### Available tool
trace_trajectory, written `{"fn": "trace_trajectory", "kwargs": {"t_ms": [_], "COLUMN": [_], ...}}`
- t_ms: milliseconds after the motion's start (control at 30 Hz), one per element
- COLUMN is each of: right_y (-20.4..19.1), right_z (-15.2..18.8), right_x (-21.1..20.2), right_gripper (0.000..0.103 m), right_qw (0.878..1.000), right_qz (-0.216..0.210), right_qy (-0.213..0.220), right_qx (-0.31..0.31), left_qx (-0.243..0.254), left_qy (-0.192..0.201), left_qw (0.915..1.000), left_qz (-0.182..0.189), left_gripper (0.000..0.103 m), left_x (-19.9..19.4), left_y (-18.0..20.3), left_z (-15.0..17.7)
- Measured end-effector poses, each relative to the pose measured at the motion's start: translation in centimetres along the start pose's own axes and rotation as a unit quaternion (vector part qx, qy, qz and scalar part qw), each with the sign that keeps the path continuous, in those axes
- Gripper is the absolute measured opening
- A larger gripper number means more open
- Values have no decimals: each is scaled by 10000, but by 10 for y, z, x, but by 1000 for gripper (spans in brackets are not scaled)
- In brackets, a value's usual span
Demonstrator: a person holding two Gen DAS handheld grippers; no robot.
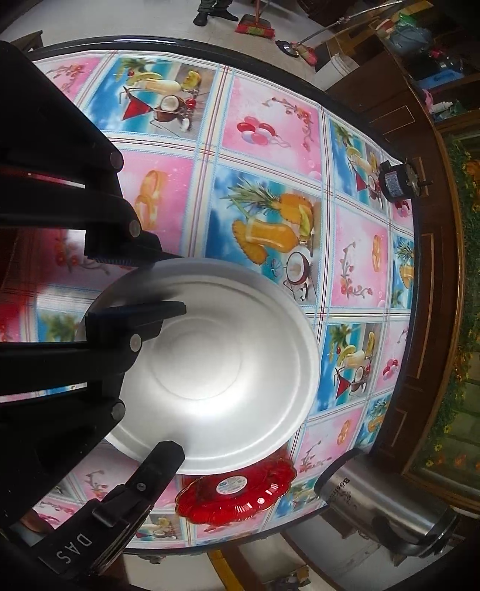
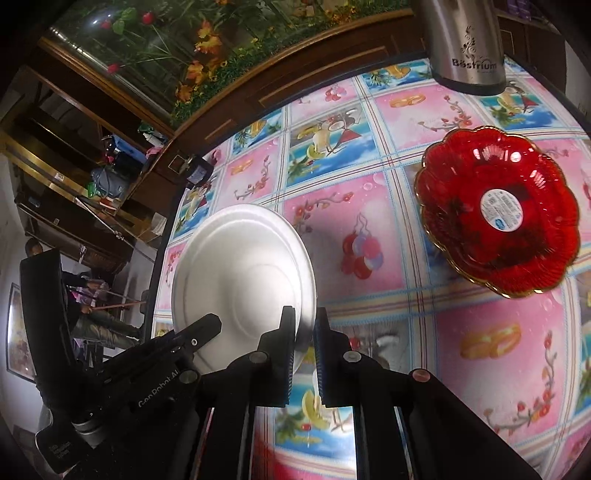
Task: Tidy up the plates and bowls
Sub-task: 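Carry the white plate over the red plate stack with both tools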
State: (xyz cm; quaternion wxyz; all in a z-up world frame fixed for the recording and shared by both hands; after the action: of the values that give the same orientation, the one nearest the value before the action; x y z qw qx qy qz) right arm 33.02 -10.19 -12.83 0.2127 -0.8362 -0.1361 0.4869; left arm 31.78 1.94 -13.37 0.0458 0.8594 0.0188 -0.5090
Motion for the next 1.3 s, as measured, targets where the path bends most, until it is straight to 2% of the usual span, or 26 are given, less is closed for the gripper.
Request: {"fn": "trace_trajectory", "kwargs": {"t_ms": [500,933,1300], "right_y": [-5,13,11], "right_z": [20,49,72], "right_x": [-56,-95,-129], "right_gripper": [10,10,10], "right_qw": [9993,9985,9965], "right_qz": [-59,-95,-242], "right_qy": [337,539,792], "right_qx": [-115,-26,-142], "left_qx": [63,233,253], "left_qy": [289,356,774], "left_qw": [9995,9986,9961], "left_qz": [141,302,324], "left_gripper": [15,15,15], "left_x": [-45,-64,-98], "left_y": [12,37,36], "left_z": [20,52,76]}}
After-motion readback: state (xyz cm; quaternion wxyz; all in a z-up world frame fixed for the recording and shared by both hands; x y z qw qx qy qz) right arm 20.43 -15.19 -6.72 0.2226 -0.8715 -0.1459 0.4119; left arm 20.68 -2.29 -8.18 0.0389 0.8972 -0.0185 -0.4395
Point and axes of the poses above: each gripper's, at about its wrist camera, not at the fingertips, and x roughly the way its jaws point, y to its right, z to its underside, the point moved 10 cm from there along x, roughly the way its jaws point, and after that the axes turned 6 degrees about y, right-handed, at the moved point
